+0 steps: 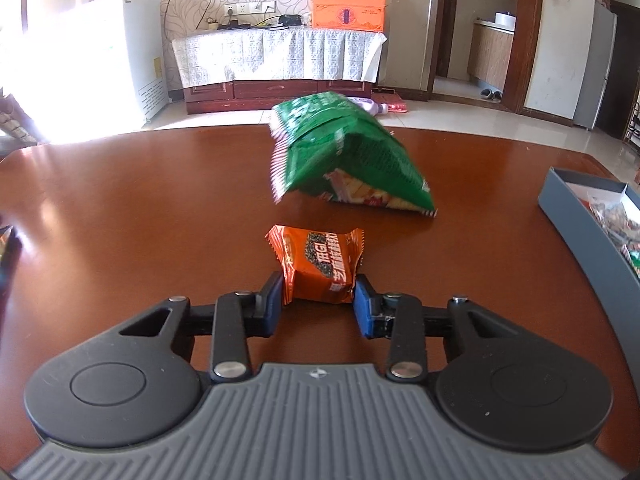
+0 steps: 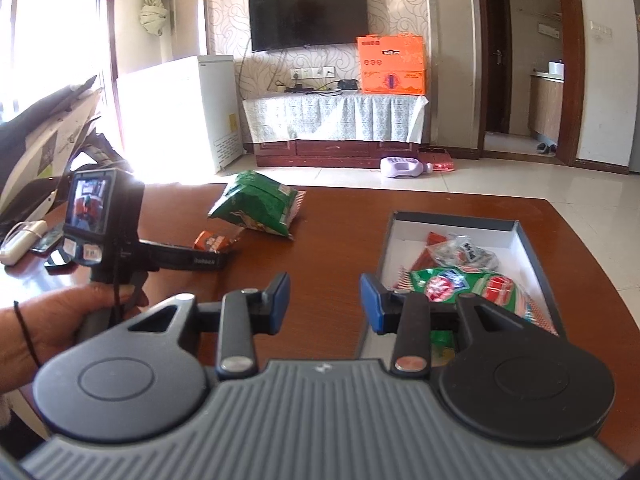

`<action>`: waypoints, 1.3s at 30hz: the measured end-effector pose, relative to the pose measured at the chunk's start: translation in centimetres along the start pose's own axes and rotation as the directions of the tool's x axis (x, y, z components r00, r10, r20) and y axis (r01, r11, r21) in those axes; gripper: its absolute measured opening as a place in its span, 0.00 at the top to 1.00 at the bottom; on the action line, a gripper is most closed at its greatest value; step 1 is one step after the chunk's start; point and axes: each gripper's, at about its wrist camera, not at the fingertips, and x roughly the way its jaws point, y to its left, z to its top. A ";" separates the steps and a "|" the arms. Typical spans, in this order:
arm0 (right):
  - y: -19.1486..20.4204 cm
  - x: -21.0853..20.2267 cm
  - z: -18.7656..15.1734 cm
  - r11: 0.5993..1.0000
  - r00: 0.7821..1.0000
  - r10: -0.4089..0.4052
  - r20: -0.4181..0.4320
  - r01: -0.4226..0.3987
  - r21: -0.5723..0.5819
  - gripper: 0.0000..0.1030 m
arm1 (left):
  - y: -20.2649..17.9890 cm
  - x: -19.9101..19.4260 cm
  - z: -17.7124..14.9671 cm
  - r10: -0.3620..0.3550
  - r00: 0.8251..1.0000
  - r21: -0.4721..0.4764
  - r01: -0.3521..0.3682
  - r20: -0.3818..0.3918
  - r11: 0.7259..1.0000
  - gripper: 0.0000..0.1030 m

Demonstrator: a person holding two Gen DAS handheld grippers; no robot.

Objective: Organize snacks
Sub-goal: 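Grasp the orange candy packet with the left tool while the right tool grasps the green chip bag, then lift and carry the orange packet and green chip bag over the gray box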

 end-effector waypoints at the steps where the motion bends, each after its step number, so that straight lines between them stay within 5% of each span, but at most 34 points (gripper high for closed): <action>1: 0.5 0.2 0.1 1.000 1.000 0.012 0.000 -0.012 0.001 0.60 | 0.4 -0.4 -0.3 0.003 1.000 -0.004 -0.003 -0.005 1.000 0.59; 6: 2.9 2.5 1.0 0.994 0.996 0.088 -0.029 -0.086 0.066 0.59 | 2.7 -2.3 -1.1 0.015 1.000 -0.055 -0.017 -0.025 0.998 0.59; 10: 5.7 5.8 3.9 0.994 0.996 0.088 -0.009 -0.088 0.065 0.34 | 4.3 -2.9 -1.7 0.011 1.000 -0.051 -0.013 -0.022 0.999 0.59; 14: 8.0 11.0 7.7 0.992 0.999 0.052 -0.012 -0.050 0.119 0.21 | 5.4 -2.9 -1.7 -0.014 1.000 -0.039 0.014 -0.022 0.999 0.59; 19: 11.6 18.8 9.8 0.997 0.995 -0.015 -0.102 0.023 0.077 0.20 | 6.1 -2.6 -1.2 -0.051 0.998 -0.047 0.049 -0.031 0.998 0.59; 26: 12.7 27.5 8.4 0.991 0.963 -0.106 -0.249 0.123 0.052 0.14 | 7.5 -2.4 -0.6 -0.082 0.996 -0.050 0.080 -0.039 0.995 0.59; 30: 13.0 29.0 8.6 0.991 0.966 -0.119 -0.230 0.130 0.035 0.14 | 8.0 -2.6 -0.8 -0.086 0.996 -0.045 0.084 -0.037 0.995 0.59; 34: 13.3 29.0 8.6 0.995 0.966 -0.098 -0.240 0.097 -0.019 0.31 | 7.7 -2.8 -0.9 -0.079 0.996 -0.044 0.078 -0.033 0.996 0.59; 39: 13.5 26.0 7.4 0.994 0.967 -0.083 -0.242 0.062 -0.093 0.37 | 6.9 -3.0 -1.3 -0.073 0.997 -0.024 0.072 -0.020 0.997 0.59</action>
